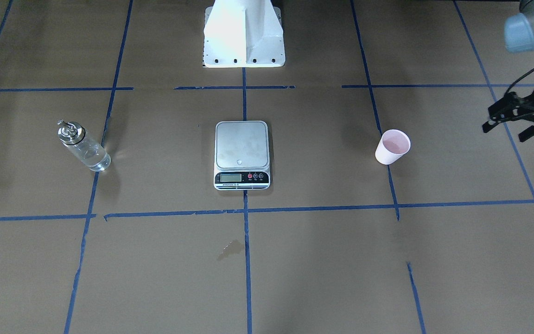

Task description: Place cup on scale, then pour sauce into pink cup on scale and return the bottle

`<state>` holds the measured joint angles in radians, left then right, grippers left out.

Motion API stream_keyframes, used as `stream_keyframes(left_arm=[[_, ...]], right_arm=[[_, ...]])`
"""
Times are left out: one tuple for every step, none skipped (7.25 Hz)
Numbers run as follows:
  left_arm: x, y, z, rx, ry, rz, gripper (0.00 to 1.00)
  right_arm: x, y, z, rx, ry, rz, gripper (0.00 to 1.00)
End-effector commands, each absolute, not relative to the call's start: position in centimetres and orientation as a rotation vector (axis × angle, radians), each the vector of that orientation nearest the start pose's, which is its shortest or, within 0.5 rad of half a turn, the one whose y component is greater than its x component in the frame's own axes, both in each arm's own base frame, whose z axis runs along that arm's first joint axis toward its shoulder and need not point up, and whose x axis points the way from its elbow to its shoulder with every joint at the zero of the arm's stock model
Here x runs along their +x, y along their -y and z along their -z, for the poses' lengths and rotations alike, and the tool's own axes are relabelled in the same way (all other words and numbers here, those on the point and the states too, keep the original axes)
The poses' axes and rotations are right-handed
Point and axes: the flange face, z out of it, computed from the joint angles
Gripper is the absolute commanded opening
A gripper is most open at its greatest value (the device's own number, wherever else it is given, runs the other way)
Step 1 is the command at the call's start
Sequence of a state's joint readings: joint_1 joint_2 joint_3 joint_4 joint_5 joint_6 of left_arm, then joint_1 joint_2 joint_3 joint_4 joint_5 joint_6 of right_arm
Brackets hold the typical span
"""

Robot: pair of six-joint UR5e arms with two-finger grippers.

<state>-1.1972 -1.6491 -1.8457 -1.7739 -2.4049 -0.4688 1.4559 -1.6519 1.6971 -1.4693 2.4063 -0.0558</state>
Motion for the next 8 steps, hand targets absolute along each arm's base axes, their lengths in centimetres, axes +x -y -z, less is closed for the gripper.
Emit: stream_keyframes(left_arm=[[22.3, 50.1, -42.0, 0.08, -0.941, -0.125, 0.99], [24.1, 50.3, -43.3, 0.07, -0.9, -0.128, 0.99], [24.7, 50.9, -44.6, 0.036, -0.891, -0.116, 0.99], [25.0, 51.1, -45.1, 0.009, -0.887, -0.089, 0.94], [25.9, 50.9, -44.9, -0.005, -0.89, -0.08, 0.94], [27.1, 50.4, -45.0, -0.016, -0.888, -0.099, 0.95], [28.1, 49.9, -44.6, -0.027, -0.891, -0.101, 0.95], [29.2, 49.5, -44.2, -0.038, -0.893, -0.102, 0.95]], right_arm=[[-0.5, 47.2, -61.8, 0.109, 0.837, 0.246, 1.0], [-0.6, 47.1, -62.1, 0.104, 0.835, 0.247, 1.0], [-0.6, 47.2, -62.1, 0.105, 0.835, 0.247, 1.0], [-0.6, 47.2, -62.0, 0.11, 0.836, 0.249, 1.0], [-0.6, 47.2, -61.9, 0.118, 0.836, 0.253, 1.0], [-0.7, 47.2, -62.0, 0.116, 0.836, 0.254, 1.0], [-0.7, 47.2, -62.0, 0.116, 0.836, 0.254, 1.0], [-0.7, 47.2, -62.0, 0.116, 0.836, 0.254, 1.0]])
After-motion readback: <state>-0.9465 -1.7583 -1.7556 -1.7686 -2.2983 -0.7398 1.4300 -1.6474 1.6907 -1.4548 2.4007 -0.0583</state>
